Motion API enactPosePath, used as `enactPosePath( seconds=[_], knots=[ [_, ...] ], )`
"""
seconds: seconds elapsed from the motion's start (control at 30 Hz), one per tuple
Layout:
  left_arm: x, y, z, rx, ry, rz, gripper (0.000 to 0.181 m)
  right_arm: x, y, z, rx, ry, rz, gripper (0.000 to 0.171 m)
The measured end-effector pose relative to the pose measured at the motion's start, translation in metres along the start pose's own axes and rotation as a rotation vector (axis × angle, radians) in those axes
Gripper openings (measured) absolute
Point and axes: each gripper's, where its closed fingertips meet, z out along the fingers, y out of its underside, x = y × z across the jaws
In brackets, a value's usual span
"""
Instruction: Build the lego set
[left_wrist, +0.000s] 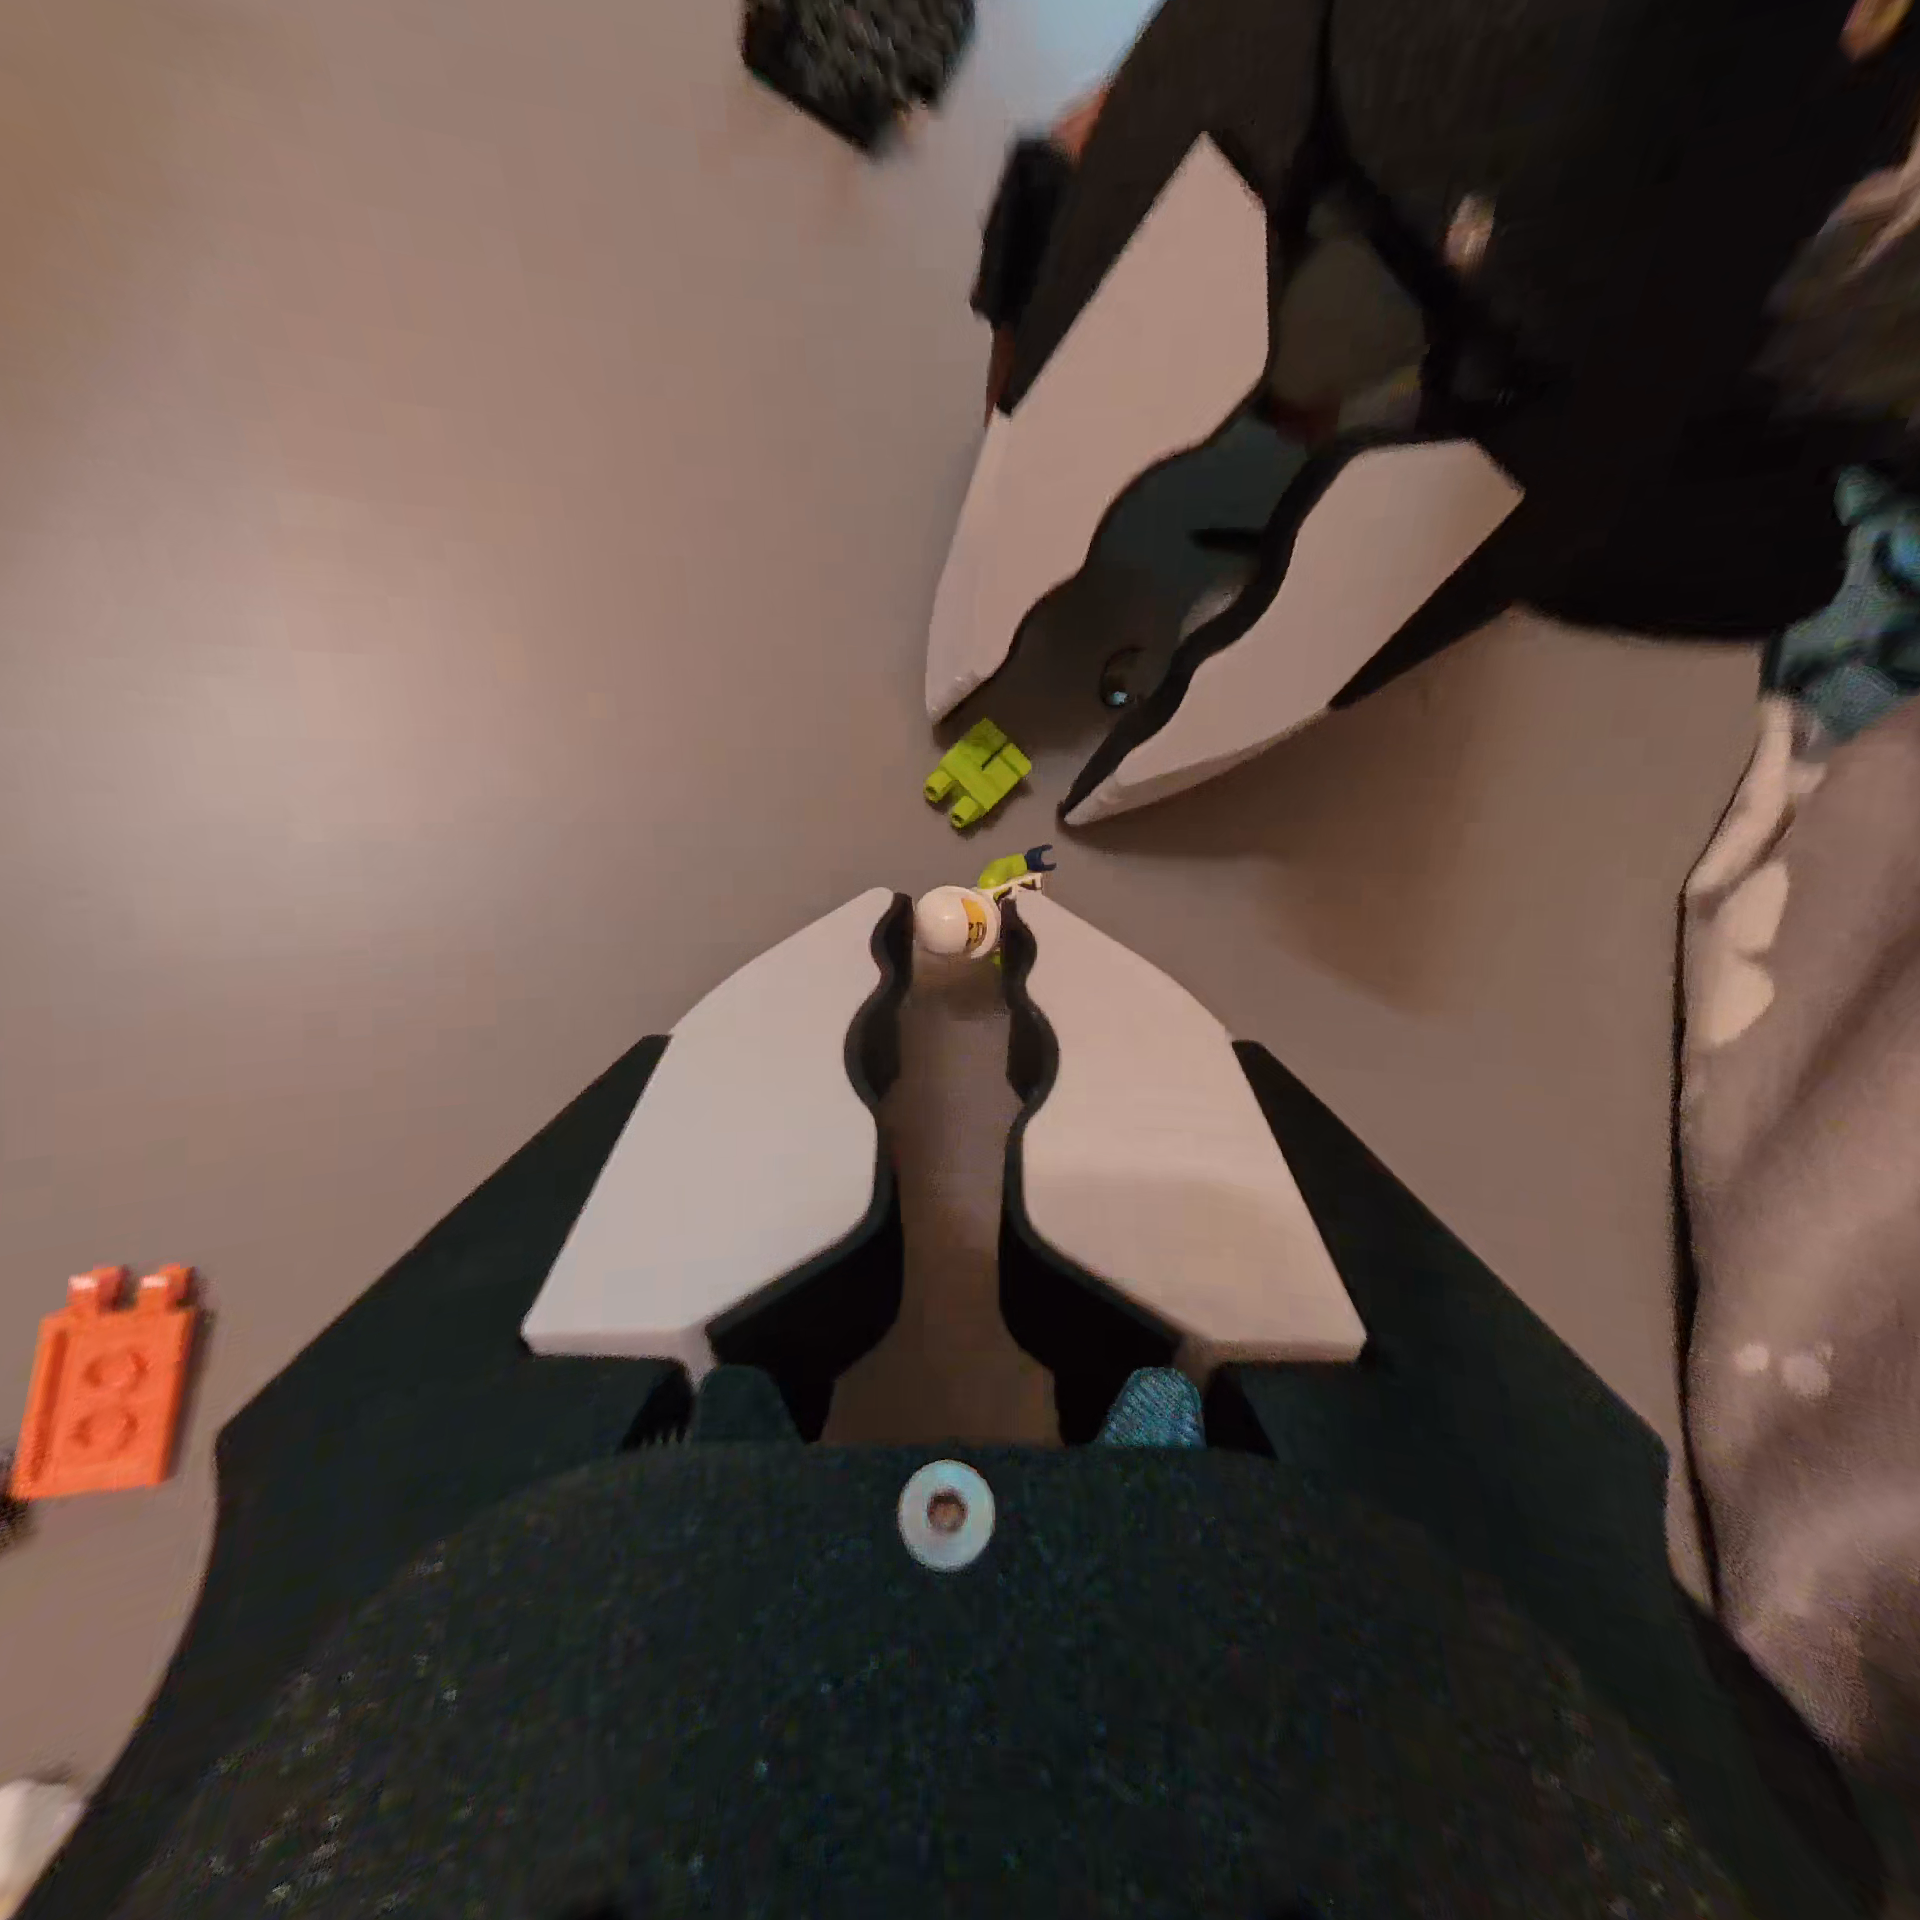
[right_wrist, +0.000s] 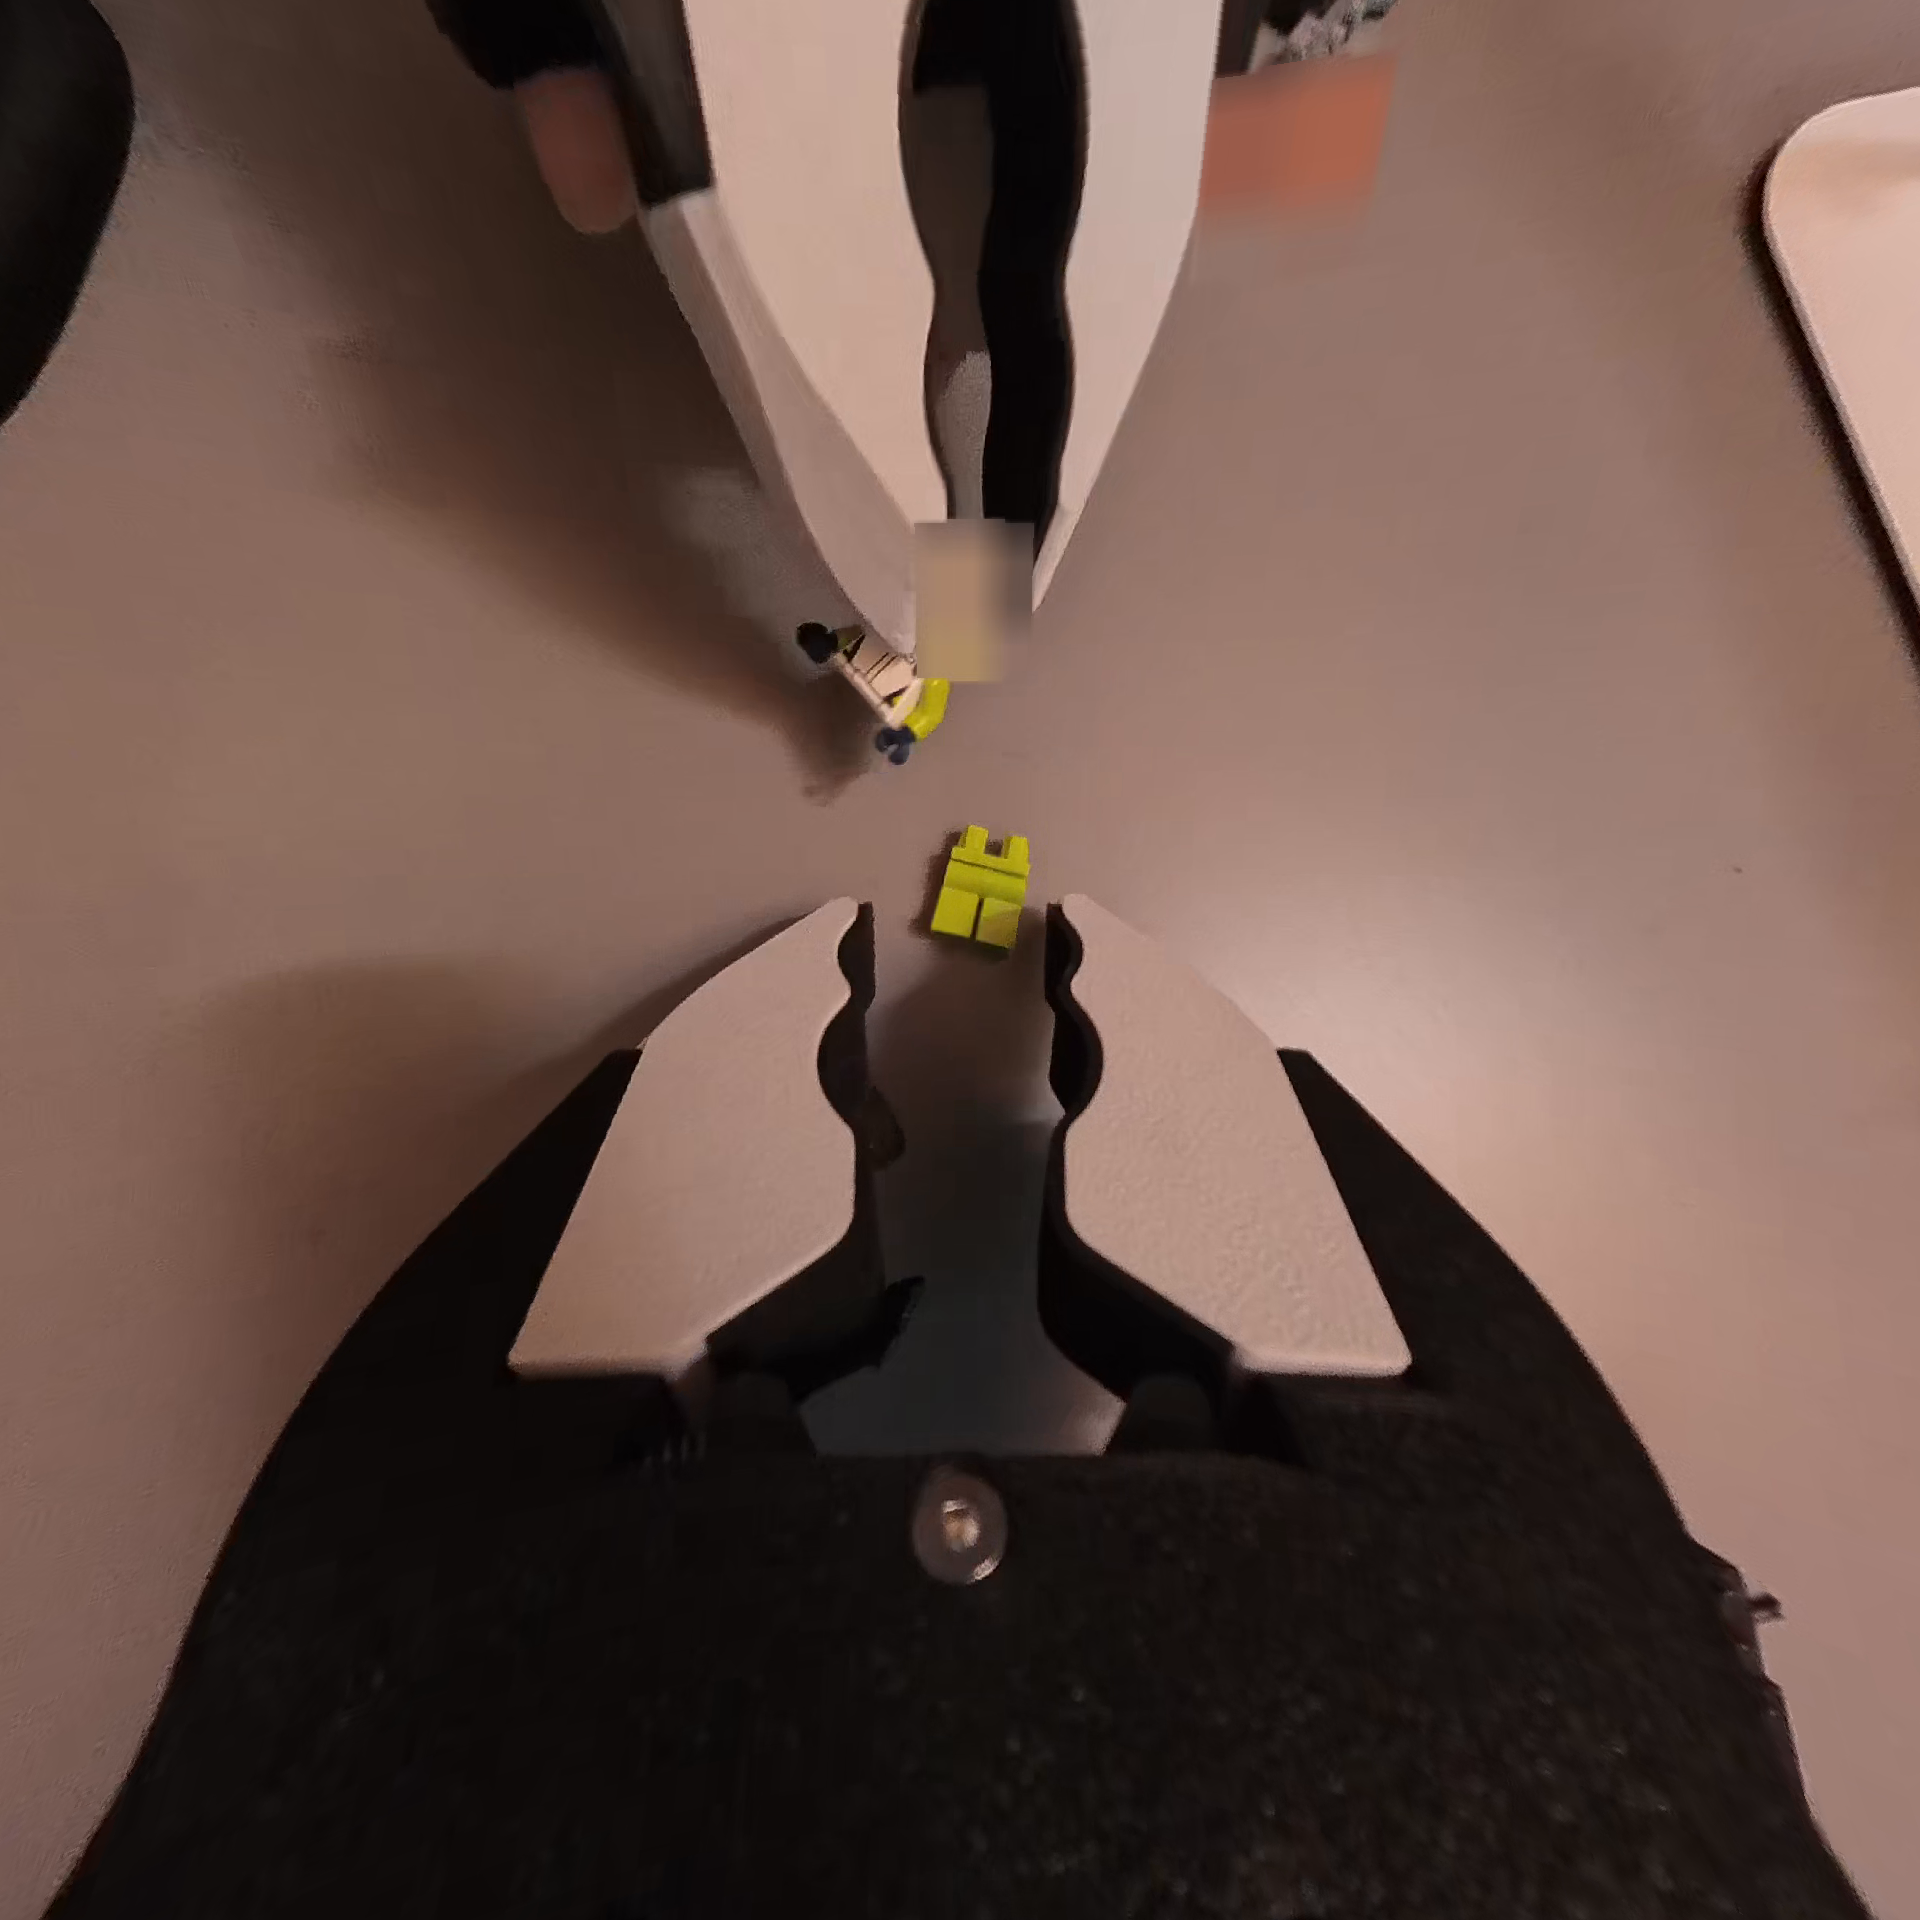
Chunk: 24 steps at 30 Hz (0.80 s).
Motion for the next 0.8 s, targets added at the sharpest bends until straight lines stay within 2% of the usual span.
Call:
enactPosePath(
  seconds=[0.17,0.27,0.47,0.7,0.77,0.8],
  knots=[
    [-0.003,-0.024,-0.024,0.344,-0.045,-0.21,0.016,0.008,-0.011,-0.006,0.082,0.07,-0.056,0.028],
    [-0.006,-0.028,-0.036,0.473,-0.077,-0.312,0.016,0.01,-0.004,-0.005,0.054,0.071,-0.058,0.026],
    [-0.008,-0.02,-0.033,0.512,-0.152,-0.417,0.016,0.003,0.0,0.004,0.018,0.009,0.02,0.026],
    [-0.008,-0.018,-0.032,0.563,-0.107,-0.455,0.016,-0.002,-0.005,0.008,0.039,0.003,-0.025,0.024],
    [-0.008,-0.018,-0.034,0.581,-0.108,-0.447,0.016,-0.003,-0.005,0.008,0.046,-0.006,-0.031,0.018],
    [-0.008,-0.018,-0.035,0.592,-0.109,-0.439,0.016,-0.003,-0.005,0.008,0.046,-0.004,-0.039,0.008]
  ],
)
